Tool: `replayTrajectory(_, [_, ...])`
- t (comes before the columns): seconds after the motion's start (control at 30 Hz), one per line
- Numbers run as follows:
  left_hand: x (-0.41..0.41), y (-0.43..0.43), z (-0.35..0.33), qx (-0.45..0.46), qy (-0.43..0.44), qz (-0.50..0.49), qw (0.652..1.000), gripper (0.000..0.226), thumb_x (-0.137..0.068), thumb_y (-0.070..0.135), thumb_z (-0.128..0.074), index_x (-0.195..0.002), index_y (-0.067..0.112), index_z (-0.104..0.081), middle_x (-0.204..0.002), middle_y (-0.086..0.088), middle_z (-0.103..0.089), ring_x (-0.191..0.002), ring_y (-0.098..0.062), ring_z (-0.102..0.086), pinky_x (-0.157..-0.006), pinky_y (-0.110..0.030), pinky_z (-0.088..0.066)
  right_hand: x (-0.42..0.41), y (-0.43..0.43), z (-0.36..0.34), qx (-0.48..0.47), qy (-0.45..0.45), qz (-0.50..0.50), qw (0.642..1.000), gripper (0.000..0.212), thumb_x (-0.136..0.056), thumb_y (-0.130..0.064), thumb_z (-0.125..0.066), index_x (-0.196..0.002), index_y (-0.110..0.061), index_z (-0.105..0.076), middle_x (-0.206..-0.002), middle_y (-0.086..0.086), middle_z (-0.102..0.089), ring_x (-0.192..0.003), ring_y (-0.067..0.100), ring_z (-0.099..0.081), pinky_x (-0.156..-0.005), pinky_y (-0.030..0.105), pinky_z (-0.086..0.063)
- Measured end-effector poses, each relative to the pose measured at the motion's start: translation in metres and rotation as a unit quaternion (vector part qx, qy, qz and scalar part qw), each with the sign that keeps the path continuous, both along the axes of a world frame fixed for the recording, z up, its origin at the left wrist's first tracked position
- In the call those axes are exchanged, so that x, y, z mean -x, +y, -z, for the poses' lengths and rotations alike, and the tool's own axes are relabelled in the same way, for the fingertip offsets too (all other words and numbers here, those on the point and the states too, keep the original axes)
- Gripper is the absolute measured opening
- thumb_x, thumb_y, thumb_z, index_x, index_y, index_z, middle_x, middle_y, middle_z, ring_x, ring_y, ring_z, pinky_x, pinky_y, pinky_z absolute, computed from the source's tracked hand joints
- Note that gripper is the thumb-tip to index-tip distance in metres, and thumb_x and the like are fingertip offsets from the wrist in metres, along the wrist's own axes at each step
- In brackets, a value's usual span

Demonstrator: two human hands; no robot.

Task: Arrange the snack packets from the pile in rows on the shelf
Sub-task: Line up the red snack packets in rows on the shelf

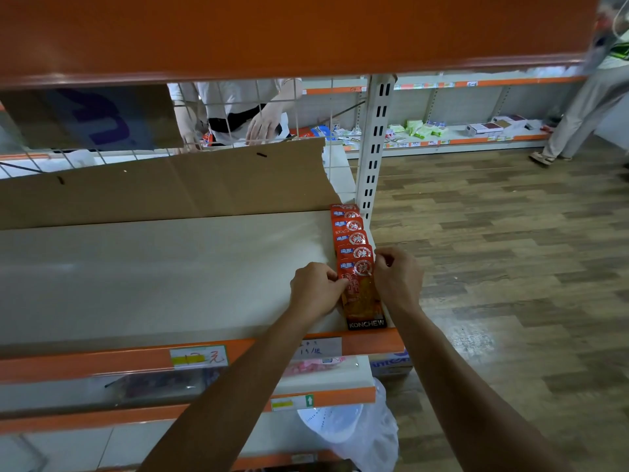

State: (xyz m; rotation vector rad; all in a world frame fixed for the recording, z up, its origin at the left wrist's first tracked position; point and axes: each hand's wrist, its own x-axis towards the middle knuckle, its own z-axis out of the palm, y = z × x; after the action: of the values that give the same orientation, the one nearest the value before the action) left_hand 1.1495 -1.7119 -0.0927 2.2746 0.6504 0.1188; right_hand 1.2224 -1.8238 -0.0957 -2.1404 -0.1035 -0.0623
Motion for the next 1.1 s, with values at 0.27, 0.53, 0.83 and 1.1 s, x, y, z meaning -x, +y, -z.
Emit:
replayTrajectory(0.27, [0.004, 0.014, 0.003, -0.036, 0.003, -0.015, 0.999, 0.022, -0.094, 0.030, -0.056, -0.093, 0.017, -0.073, -0.090, 0.000, -0.072, -0.085, -0.017, -0.066, -0.074, -0.027, -0.050, 0.025, 0.025, -0.005, 0.042, -0.053, -0.075, 0.995, 0.018, -0.093, -0.018, -0.057, -0.106, -0.009, -0.066, -0.112, 0.010, -0.066, -0.100, 0.024, -0.062, -0.084, 0.030, -0.049])
replayTrajectory(0.53, [0.044, 0.072, -0.001, -0.138, -0.046, -0.057, 0.988, 0.034, -0.095, 0.032, -0.056, -0.126, 0.019, -0.059, -0.121, -0.003, -0.063, -0.109, -0.020, -0.059, -0.090, -0.034, -0.050, 0.066, 0.085, 0.002, 0.082, -0.078, -0.184, 0.976, 0.027, -0.096, -0.016, -0.053, -0.121, -0.013, -0.063, -0.121, 0.004, -0.064, -0.107, 0.017, -0.059, -0.092, 0.030, -0.048])
replayTrajectory(0.83, [0.165, 0.200, 0.003, -0.264, -0.011, -0.119, 0.957, 0.045, -0.096, 0.036, -0.049, -0.136, 0.018, -0.048, -0.135, -0.003, -0.054, -0.126, -0.023, -0.046, -0.100, -0.036, -0.041, 0.165, 0.217, 0.004, 0.110, -0.083, -0.287, 0.948, 0.031, -0.093, -0.017, -0.053, -0.122, -0.016, -0.063, -0.128, 0.002, -0.061, -0.118, 0.021, -0.054, -0.100, 0.030, -0.041])
replayTrajectory(1.1, [0.276, 0.309, -0.004, -0.273, 0.010, -0.190, 0.943, 0.047, -0.094, 0.040, -0.051, -0.136, 0.019, -0.048, -0.138, -0.004, -0.053, -0.129, -0.024, -0.044, -0.100, -0.040, -0.040, 0.269, 0.334, 0.003, 0.102, -0.111, -0.353, 0.923, 0.033, -0.094, -0.021, -0.053, -0.124, -0.011, -0.062, -0.128, 0.006, -0.061, -0.118, 0.023, -0.056, -0.097, 0.028, -0.040])
